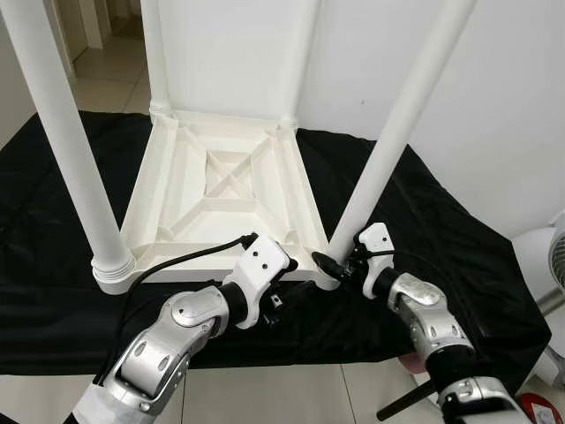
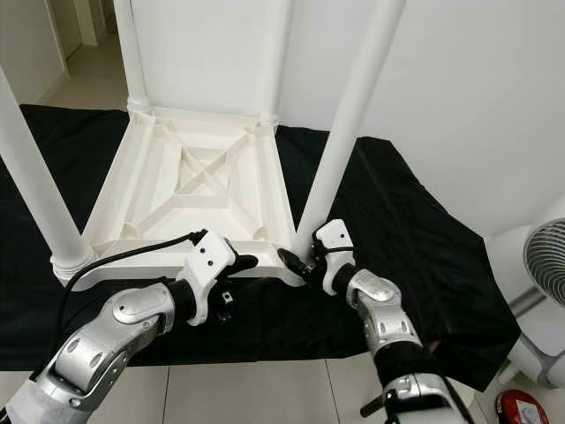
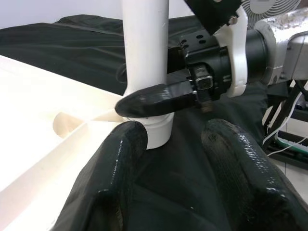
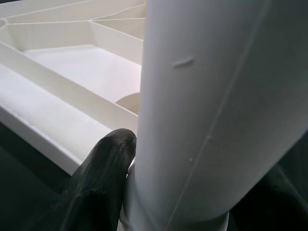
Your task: Building children table
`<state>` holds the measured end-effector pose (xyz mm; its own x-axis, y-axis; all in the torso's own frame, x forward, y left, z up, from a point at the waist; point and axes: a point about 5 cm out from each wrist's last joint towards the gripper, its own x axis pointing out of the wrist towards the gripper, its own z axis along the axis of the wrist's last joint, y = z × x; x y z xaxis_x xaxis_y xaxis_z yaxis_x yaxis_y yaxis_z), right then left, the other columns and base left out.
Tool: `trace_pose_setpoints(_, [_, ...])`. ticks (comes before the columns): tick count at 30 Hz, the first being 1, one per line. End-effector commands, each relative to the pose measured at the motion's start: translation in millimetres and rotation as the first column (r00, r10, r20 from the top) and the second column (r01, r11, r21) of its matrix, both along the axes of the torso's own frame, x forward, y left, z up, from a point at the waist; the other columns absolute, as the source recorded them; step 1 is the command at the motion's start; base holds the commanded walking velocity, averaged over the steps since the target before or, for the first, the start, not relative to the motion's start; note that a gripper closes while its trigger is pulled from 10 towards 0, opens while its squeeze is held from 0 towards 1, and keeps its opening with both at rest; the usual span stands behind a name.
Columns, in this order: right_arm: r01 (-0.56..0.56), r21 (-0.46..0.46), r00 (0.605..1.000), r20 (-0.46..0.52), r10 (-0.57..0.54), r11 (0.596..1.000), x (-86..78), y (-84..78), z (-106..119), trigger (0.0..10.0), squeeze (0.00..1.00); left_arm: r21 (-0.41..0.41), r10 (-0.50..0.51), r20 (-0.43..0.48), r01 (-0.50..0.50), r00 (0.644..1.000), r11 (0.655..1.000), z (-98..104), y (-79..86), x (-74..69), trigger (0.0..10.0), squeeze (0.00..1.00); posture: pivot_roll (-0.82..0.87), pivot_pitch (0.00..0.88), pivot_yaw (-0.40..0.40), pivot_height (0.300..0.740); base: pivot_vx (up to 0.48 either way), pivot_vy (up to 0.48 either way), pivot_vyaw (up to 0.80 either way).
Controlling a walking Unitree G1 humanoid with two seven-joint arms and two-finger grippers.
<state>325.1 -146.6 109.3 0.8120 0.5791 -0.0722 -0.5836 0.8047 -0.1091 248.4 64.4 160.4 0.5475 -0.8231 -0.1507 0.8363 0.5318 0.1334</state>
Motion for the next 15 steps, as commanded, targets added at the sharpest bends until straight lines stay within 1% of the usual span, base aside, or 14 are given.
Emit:
trace_pose_setpoints(1, [0.110,-0.006,0.993,-0.038,-0.110,0.994,-2.4,-4.6,-7.8,10.0,0.00,0.001,-0.030,-0.014,0.030,0.999,1.000,-1.3,-3.0,-3.8,10.0,0.00,0.03,0.000,-0.133,0.740,0.000,0.000,0.00])
trace_pose_setpoints(2, [0.148,0.010,0.988,-0.044,-0.148,0.989,-3.9,-1.9,-8.0,10.0,0.00,0.000,-0.029,-0.015,0.029,0.999,1.000,-1.5,-2.9,-4.0,10.0,0.00,0.03,0.000,-0.133,0.740,0.000,0.000,0.00])
trace_pose_setpoints(3, [0.148,0.010,0.988,-0.044,-0.148,0.989,-3.9,-1.9,-8.0,10.0,0.00,0.000,-0.029,-0.015,0.029,0.999,1.000,-1.5,-2.9,-4.0,10.0,0.00,0.03,0.000,-0.133,0.740,0.000,0.000,0.00])
trace_pose_setpoints(5, [0.201,0.031,0.978,-0.059,-0.199,0.979,-6.1,1.8,-8.7,10.0,0.00,0.000,-0.028,-0.016,0.028,0.999,1.000,-1.7,-2.9,-3.8,10.0,0.00,0.03,0.000,-0.133,0.740,0.000,0.000,0.00])
trace_pose_setpoints(8, [0.364,0.067,0.930,-0.076,-0.359,0.929,-13.7,15.9,-9.4,10.0,0.00,-0.002,-0.028,-0.015,0.028,0.999,1.000,-1.8,-3.6,-3.9,10.0,0.00,0.03,0.000,-0.134,0.740,0.000,0.000,0.00])
trace_pose_setpoints(9, [0.410,0.079,0.911,-0.082,-0.404,0.909,-17.5,22.7,-9.3,10.0,0.00,-0.004,-0.028,-0.016,0.028,0.999,1.000,-1.6,-3.9,-3.9,10.0,0.00,0.03,0.000,-0.134,0.740,0.000,0.000,0.00])
trace_pose_setpoints(10, [0.410,0.079,0.911,-0.082,-0.404,0.909,-17.5,22.7,-9.3,10.0,0.00,-0.004,-0.028,-0.016,0.028,0.999,1.000,-1.6,-3.9,-3.9,10.0,0.00,0.03,0.000,-0.134,0.740,0.000,0.000,0.00])
trace_pose_setpoints(13, [0.472,0.092,0.881,-0.073,-0.467,0.877,-23.3,32.8,-7.1,10.0,0.00,-0.004,-0.029,-0.016,0.029,0.999,1.000,-1.6,-4.2,-3.9,10.0,0.00,0.03,0.000,-0.132,0.740,0.000,0.000,0.00])
trace_pose_setpoints(14, [0.472,0.092,0.881,-0.073,-0.467,0.877,-23.3,32.8,-7.1,10.0,0.00,-0.004,-0.029,-0.016,0.029,0.999,1.000,-1.6,-4.2,-3.9,10.0,0.00,0.03,0.000,-0.132,0.740,0.000,0.000,0.00])
trace_pose_setpoints(15, [0.487,0.096,0.873,-0.076,-0.481,0.868,-25.4,37.3,-6.7,10.0,0.00,-0.004,-0.030,-0.016,0.030,0.999,1.000,-1.5,-4.3,-4.1,10.0,0.00,0.03,0.000,-0.134,0.740,0.000,0.000,0.00])
